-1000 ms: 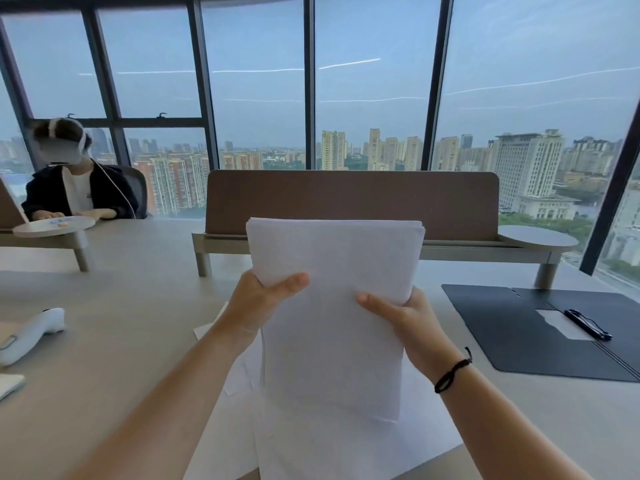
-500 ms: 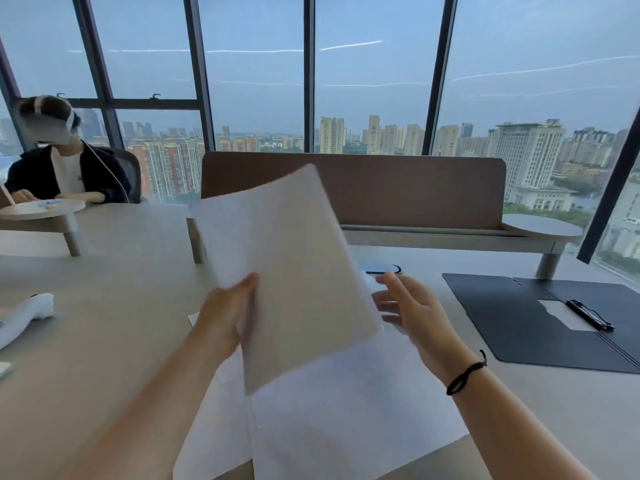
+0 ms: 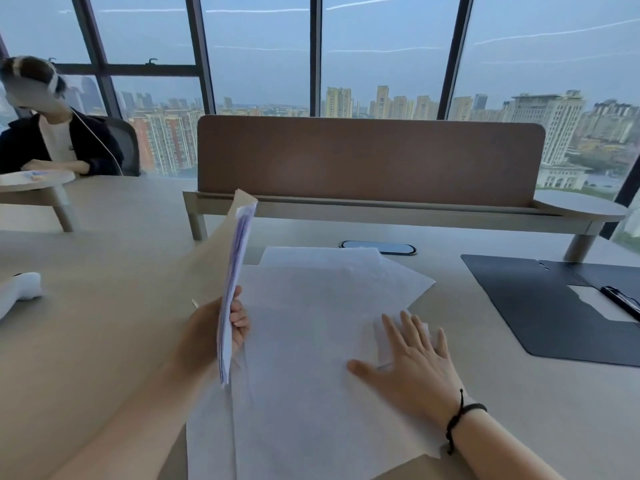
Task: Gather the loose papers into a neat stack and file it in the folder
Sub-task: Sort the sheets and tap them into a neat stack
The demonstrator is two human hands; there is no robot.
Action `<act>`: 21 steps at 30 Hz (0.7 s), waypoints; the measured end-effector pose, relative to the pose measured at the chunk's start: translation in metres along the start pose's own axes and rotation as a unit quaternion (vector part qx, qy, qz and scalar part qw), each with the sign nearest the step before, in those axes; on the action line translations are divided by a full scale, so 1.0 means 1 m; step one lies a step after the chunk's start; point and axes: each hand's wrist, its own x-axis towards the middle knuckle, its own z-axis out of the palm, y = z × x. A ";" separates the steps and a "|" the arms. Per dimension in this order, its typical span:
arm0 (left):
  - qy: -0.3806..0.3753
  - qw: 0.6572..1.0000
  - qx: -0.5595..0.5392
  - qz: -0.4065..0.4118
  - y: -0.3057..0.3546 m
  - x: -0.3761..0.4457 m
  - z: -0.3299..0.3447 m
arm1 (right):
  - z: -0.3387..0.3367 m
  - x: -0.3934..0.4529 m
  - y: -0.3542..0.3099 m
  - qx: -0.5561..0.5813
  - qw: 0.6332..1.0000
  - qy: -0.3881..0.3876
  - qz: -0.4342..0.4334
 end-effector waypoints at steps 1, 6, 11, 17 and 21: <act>0.000 0.999 0.041 -0.009 -0.003 -0.006 0.010 | 0.002 0.001 -0.006 0.004 1.000 0.003 -0.002; -0.010 0.998 0.041 0.052 -0.001 -0.011 0.021 | 0.000 0.008 -0.008 0.015 1.000 0.009 0.015; -0.024 0.998 -0.017 0.057 0.018 0.015 -0.060 | -0.019 0.000 0.008 0.011 0.998 0.008 0.064; -0.012 0.999 0.033 0.015 0.004 0.004 -0.009 | -0.043 0.014 0.006 0.062 0.990 0.003 0.130; 0.077 0.997 0.031 0.007 -0.002 -0.004 0.003 | -0.050 0.026 0.009 0.123 0.982 -0.004 0.142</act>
